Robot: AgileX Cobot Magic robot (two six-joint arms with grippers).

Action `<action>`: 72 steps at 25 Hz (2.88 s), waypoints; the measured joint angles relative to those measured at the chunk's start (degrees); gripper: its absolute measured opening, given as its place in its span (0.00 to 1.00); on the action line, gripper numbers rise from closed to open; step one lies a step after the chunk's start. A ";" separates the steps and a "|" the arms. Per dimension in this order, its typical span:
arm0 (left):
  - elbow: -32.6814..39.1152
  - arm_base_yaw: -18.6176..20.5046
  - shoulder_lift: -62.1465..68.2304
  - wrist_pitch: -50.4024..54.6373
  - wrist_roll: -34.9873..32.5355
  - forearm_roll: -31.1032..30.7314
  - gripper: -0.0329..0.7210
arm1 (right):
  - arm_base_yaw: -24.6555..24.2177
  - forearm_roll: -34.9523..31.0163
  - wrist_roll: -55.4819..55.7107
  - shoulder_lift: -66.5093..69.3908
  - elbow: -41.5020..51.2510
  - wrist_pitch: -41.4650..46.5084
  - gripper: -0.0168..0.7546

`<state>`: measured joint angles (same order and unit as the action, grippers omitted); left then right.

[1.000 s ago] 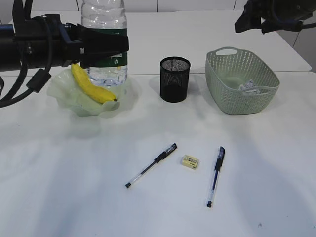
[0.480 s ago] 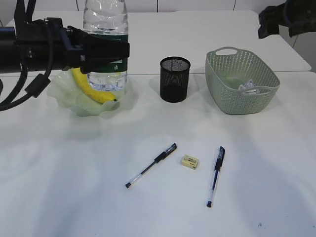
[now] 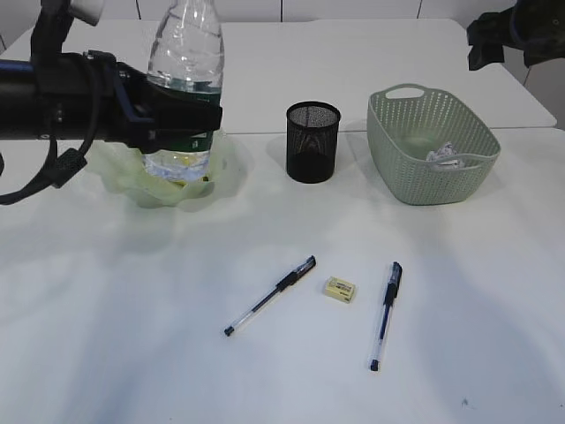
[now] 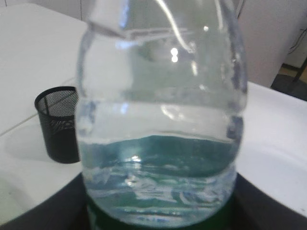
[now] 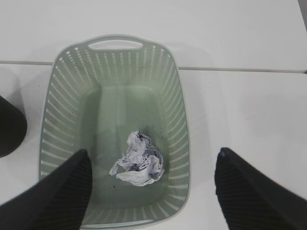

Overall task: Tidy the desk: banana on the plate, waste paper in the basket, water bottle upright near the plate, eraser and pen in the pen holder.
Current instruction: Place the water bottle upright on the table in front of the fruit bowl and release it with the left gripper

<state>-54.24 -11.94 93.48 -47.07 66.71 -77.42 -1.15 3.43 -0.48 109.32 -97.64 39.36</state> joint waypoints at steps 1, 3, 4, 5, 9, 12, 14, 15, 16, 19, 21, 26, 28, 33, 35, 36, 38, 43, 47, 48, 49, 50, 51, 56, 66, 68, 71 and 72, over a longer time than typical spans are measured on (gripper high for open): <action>0.00 0.00 0.00 1.21 -0.16 -0.28 0.59 | 0.00 0.24 0.00 0.00 0.00 0.11 0.79; 0.00 0.00 0.00 2.93 -0.28 -0.41 0.59 | 0.00 0.38 0.00 0.00 0.00 0.22 0.79; 0.00 0.00 0.00 3.71 -0.28 -0.41 0.59 | 0.00 0.36 0.00 0.00 0.00 0.22 0.79; 0.00 0.00 0.00 4.29 -0.28 -0.41 0.59 | 0.00 0.50 0.00 0.00 0.00 0.22 0.79; 0.00 0.00 0.00 5.92 -0.28 -0.41 0.59 | 0.00 1.02 0.00 0.00 0.00 0.35 0.79; 0.00 0.00 0.00 6.99 -0.31 -0.17 0.59 | 0.00 1.30 0.00 0.00 0.00 0.35 0.78; 0.00 0.00 0.00 7.48 -0.31 0.04 0.59 | 0.00 1.30 0.00 0.00 0.00 0.35 0.78; 0.00 0.00 0.00 7.63 -0.31 0.25 0.59 | 0.00 1.38 0.00 0.00 0.00 0.35 0.78; 0.00 0.00 0.00 7.80 -0.31 0.75 0.59 | 0.00 1.38 0.00 0.00 0.00 0.35 0.78; 0.00 0.00 0.00 9.78 -0.41 3.03 0.59 | 0.00 1.38 0.00 0.00 0.00 0.35 0.78; 0.00 0.00 0.00 11.90 -0.41 3.81 0.59 | 0.00 1.38 0.00 0.00 0.00 0.35 0.78; 0.00 0.00 0.00 15.17 -0.41 3.81 0.59 | 0.00 1.38 0.11 0.00 0.00 0.35 0.78; 0.00 0.00 0.00 15.17 -0.81 3.81 0.59 | 0.00 1.38 0.11 0.00 0.00 0.35 0.78; 0.00 0.00 0.00 12.82 -7.20 5.62 0.59 | -0.09 1.38 0.11 0.00 0.00 0.24 0.78; 0.00 0.00 0.00 11.11 -9.69 7.56 0.59 | -0.09 1.38 0.11 0.00 0.00 0.24 0.78; 0.00 0.00 0.00 10.27 -10.92 8.49 0.59 | -0.09 1.38 0.11 0.00 0.00 0.24 0.78; 0.00 0.14 0.00 8.53 -12.97 10.09 0.59 | -0.09 1.38 0.11 0.00 0.00 0.35 0.78; 1.47 4.31 0.00 -2.54 -15.77 10.53 0.59 | -0.09 2.00 0.11 0.00 0.00 0.35 0.78; 4.14 9.29 0.00 -11.87 -17.31 10.53 0.59 | -0.09 2.16 0.11 0.00 0.00 0.35 0.78; 4.39 10.08 0.00 -13.15 -17.44 10.32 0.59 | -0.12 2.16 0.11 0.00 0.00 0.35 0.78; 4.52 10.54 0.00 -14.52 -17.70 10.09 0.59 | -0.22 2.16 0.11 0.00 0.00 0.35 0.78; 4.52 10.66 0.00 -15.45 -18.24 9.76 0.59 | -0.22 2.26 0.11 0.00 0.00 0.35 0.78; 4.52 10.73 0.00 -16.08 -18.87 9.14 0.59 | -0.22 2.26 0.11 0.00 0.00 0.35 0.78; 4.60 10.99 0.00 -16.95 -20.21 6.05 0.59 | -0.22 2.34 0.11 0.00 0.00 0.35 0.78; 4.60 14.79 2.71 -17.61 -20.58 4.59 0.59 | -0.22 2.34 0.11 0.00 0.00 0.24 0.78; 4.60 14.90 3.85 -17.06 -20.58 4.59 0.59 | -0.22 2.39 0.11 0.00 0.00 0.24 0.78; 4.60 14.90 4.47 -16.93 -20.58 3.74 0.59 | -0.22 2.60 0.11 0.00 0.00 0.24 0.78; 4.60 14.90 4.56 -16.93 -20.58 3.35 0.59 | -0.22 2.60 0.11 0.00 0.00 0.24 0.78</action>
<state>-49.64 2.96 98.03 -64.00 46.13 -74.07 -1.37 6.03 -0.38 109.32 -97.64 39.59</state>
